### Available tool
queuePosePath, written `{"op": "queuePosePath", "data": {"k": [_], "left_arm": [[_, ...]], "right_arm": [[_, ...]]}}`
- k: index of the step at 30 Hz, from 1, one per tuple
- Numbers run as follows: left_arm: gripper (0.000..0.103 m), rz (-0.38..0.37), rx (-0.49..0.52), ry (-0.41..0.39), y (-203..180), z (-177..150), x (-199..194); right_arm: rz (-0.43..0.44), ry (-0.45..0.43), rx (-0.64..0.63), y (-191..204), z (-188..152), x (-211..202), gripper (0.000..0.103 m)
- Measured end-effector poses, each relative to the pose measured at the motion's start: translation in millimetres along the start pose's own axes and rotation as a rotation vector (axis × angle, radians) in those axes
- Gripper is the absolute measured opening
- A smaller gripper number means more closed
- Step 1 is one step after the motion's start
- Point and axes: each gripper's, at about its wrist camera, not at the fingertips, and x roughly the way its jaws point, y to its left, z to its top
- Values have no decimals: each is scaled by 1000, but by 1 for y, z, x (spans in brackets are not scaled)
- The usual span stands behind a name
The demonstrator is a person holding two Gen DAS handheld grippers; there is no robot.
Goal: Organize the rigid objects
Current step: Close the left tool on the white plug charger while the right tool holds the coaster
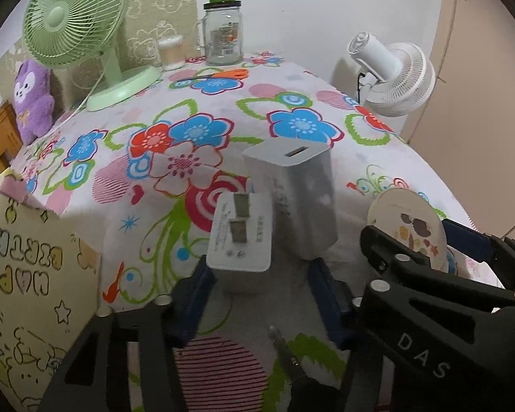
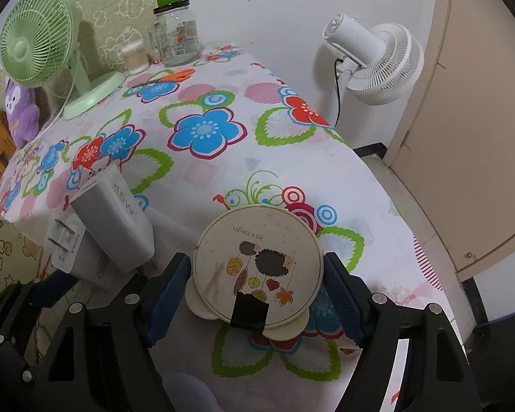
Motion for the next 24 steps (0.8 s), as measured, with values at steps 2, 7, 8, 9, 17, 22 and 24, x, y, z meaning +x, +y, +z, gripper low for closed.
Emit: {"op": "queuePosePath", "data": {"k": [2, 7, 8, 9, 17, 22, 24], "left_arm": [[37, -4, 2, 0, 0, 1, 0], [27, 2, -1, -1, 1, 2, -1], [27, 6, 1, -1, 0, 1, -1], [27, 9, 6, -2, 0, 1, -1], [26, 18, 4, -7, 1, -7, -12], [25, 18, 1, -18, 1, -13, -23], [25, 20, 1, -25, 1, -16, -29]], "right_arm": [[0, -3, 1, 0, 1, -1, 79], [3, -5, 12, 0, 1, -2, 79], [5, -2, 15, 0, 1, -2, 79], [8, 1, 18, 0, 0, -1, 79], [12, -7, 10, 3, -7, -10, 79], [18, -21, 7, 5, -13, -22, 79], [17, -28, 4, 7, -16, -27, 79]]}}
